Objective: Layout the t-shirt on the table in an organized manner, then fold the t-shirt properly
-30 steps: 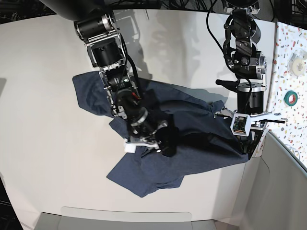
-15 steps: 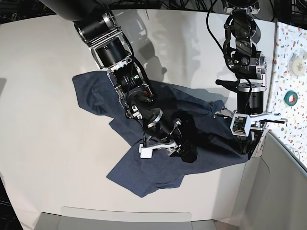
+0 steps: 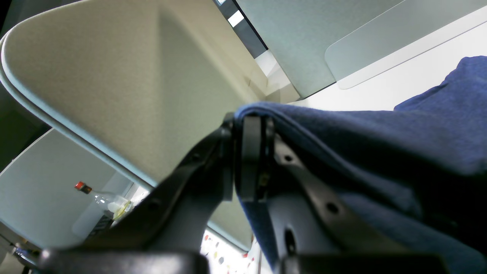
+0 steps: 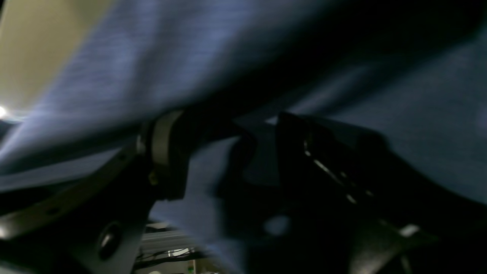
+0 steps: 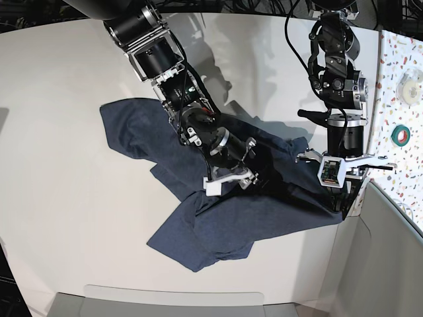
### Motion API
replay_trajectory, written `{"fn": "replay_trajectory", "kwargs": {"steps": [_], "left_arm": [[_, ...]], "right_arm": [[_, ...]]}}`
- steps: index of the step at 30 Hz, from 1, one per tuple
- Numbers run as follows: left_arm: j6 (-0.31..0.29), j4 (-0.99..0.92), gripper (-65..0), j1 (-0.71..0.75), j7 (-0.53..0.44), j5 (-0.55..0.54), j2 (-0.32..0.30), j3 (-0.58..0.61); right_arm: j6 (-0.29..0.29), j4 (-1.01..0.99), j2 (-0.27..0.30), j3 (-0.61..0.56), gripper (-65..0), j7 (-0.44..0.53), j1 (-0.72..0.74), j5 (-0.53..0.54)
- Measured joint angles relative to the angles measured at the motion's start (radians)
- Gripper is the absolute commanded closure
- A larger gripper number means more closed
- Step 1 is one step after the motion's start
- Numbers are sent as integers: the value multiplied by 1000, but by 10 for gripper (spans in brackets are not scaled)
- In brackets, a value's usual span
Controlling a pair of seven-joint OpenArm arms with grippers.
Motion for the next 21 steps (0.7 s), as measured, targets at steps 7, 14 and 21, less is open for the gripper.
{"fn": "replay_trajectory", "kwargs": {"steps": [7,14,21], "left_arm": [[4,0,0,0,0,1,0,-19],[4,0,0,0,0,0,0,-19],[5,0,0,18,0,1,0,-19]], "right_arm": [[165,-115,2,0,-353,-11,46,6],[315,-129,-2,99,-355,-159,45,-1],[361,-134,1,178,-355,-182,103,3]]}}
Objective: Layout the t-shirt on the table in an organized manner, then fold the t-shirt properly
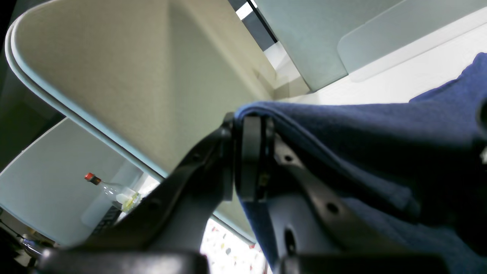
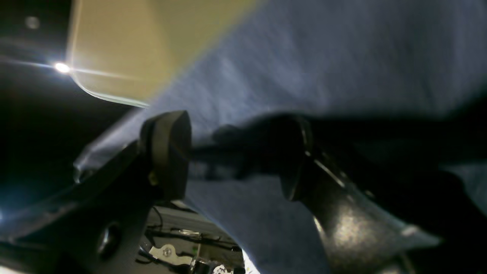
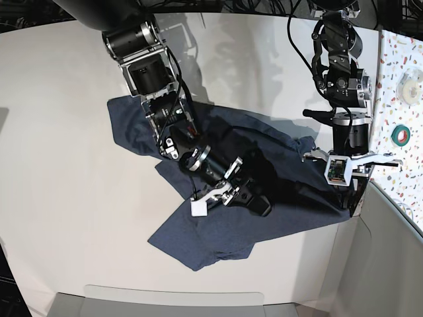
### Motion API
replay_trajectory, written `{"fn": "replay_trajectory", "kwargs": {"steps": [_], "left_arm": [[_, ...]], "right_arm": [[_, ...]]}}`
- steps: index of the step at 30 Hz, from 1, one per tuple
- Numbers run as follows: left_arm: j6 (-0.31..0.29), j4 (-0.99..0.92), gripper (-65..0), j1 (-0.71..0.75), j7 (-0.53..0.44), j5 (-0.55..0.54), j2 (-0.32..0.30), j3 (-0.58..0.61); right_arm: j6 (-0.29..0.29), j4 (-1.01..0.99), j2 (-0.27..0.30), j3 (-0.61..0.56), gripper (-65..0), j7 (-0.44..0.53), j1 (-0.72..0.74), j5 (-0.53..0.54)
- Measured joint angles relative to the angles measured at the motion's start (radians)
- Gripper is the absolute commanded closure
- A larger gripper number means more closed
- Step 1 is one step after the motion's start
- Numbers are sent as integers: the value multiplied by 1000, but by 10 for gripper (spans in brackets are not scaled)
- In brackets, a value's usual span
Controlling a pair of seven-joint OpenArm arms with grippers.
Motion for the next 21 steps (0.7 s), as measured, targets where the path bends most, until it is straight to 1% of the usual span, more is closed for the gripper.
{"fn": "replay_trajectory", "kwargs": {"steps": [11,13,16,17,19,21], "left_arm": [[0,0,0,5,0,0,0,0],[0,0,0,5,0,0,0,0],[0,0,0,5,0,0,0,0],[0,0,0,5,0,0,0,0],[0,0,0,5,0,0,1,0],[0,0,0,5,0,0,3,0]], "right_arm": [[0,-35,-3,5,-352,1,-7,0],[0,-39,-2,5,-352,39,-13,-3],[-7,-34,-2,2,-352,123,-19,-3],[-19,-31,-2,2,-352,149,-18,-2],[-70,-20,-3,2,-352,210,-15,1],[-89,-3,-4,2,-352,274,-18,1]]}}
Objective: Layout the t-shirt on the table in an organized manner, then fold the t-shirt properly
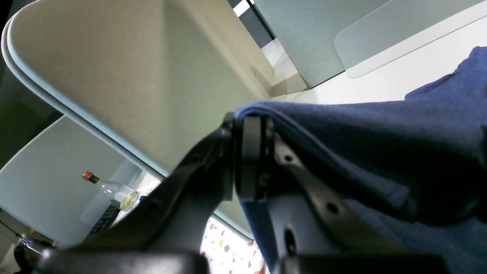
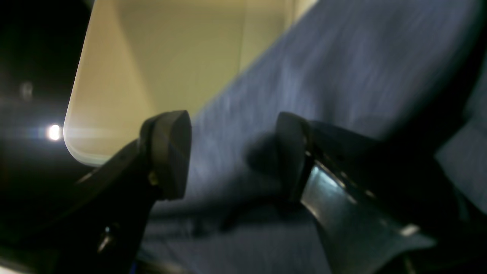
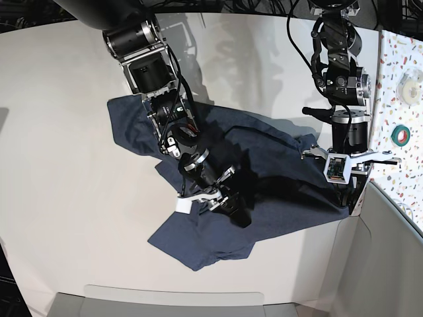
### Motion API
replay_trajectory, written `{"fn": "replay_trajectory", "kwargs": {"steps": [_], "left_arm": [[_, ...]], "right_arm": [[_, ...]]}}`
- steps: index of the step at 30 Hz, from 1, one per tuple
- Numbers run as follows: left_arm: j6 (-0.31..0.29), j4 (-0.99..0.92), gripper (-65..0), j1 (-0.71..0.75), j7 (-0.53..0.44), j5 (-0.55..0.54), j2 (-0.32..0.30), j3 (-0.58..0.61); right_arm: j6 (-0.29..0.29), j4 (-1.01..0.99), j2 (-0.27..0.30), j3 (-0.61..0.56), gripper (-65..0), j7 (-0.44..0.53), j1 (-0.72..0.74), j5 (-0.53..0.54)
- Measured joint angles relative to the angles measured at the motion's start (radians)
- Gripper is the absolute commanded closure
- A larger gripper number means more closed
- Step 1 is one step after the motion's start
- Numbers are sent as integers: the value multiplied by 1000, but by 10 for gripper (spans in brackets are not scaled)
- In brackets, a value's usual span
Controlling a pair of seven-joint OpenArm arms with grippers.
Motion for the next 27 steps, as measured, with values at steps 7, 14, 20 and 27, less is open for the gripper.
{"fn": "replay_trajectory", "kwargs": {"steps": [7,14,20,27], "left_arm": [[0,0,0,0,0,0,0,0],[0,0,0,0,0,0,0,0],[0,0,0,0,1,0,-1,0],[0,0,0,0,0,0,0,0]], "right_arm": [[-12,45,-2,19,-354,47,-24,3],[-99,44,5,148,-356,64,-40,3],[-95,-20,-8,220,-356,51,-42,8],[-68,-102,-8,257,-356,52,-7,25]]}}
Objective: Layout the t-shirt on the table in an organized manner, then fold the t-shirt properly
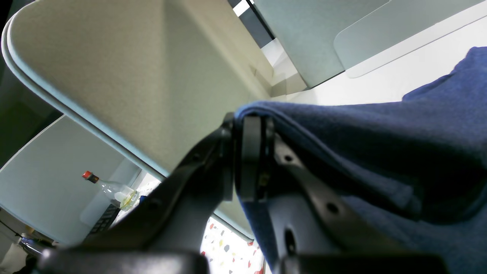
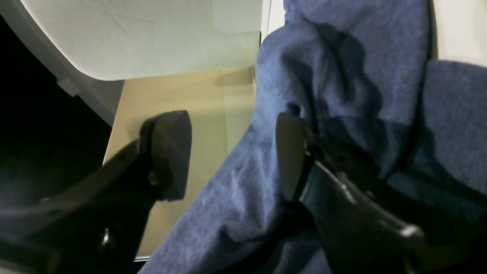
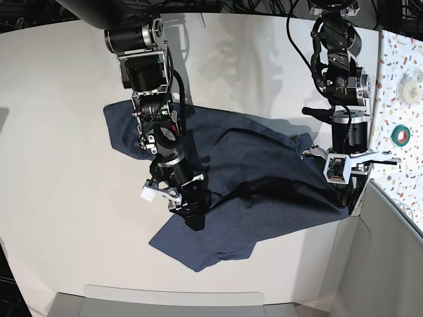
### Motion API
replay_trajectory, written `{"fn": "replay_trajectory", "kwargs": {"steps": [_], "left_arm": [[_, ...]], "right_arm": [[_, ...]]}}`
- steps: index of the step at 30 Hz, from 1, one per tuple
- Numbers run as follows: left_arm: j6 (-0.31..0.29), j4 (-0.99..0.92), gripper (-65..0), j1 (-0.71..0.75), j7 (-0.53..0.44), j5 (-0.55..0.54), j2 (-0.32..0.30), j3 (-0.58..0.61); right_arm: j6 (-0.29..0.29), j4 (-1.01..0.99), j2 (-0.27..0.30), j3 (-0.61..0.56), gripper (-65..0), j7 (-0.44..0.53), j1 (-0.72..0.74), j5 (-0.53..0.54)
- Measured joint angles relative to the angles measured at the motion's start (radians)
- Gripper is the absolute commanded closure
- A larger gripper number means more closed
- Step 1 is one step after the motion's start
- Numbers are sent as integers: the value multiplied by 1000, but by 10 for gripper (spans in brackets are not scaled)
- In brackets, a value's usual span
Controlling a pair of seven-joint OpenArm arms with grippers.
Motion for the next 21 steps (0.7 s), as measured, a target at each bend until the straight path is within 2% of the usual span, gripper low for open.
{"fn": "replay_trajectory", "kwargs": {"steps": [8,16,21], "left_arm": [[0,0,0,0,0,0,0,0],[-3,0,0,0,0,-1,0,0],[-3,0,0,0,0,-1,0,0]], "right_arm": [[2,-5,14,0,-355,-15,2,1],[36,-23,96,39,-354,-31,8,13],[55,-46,109,43,-354,-27,13,16]]}}
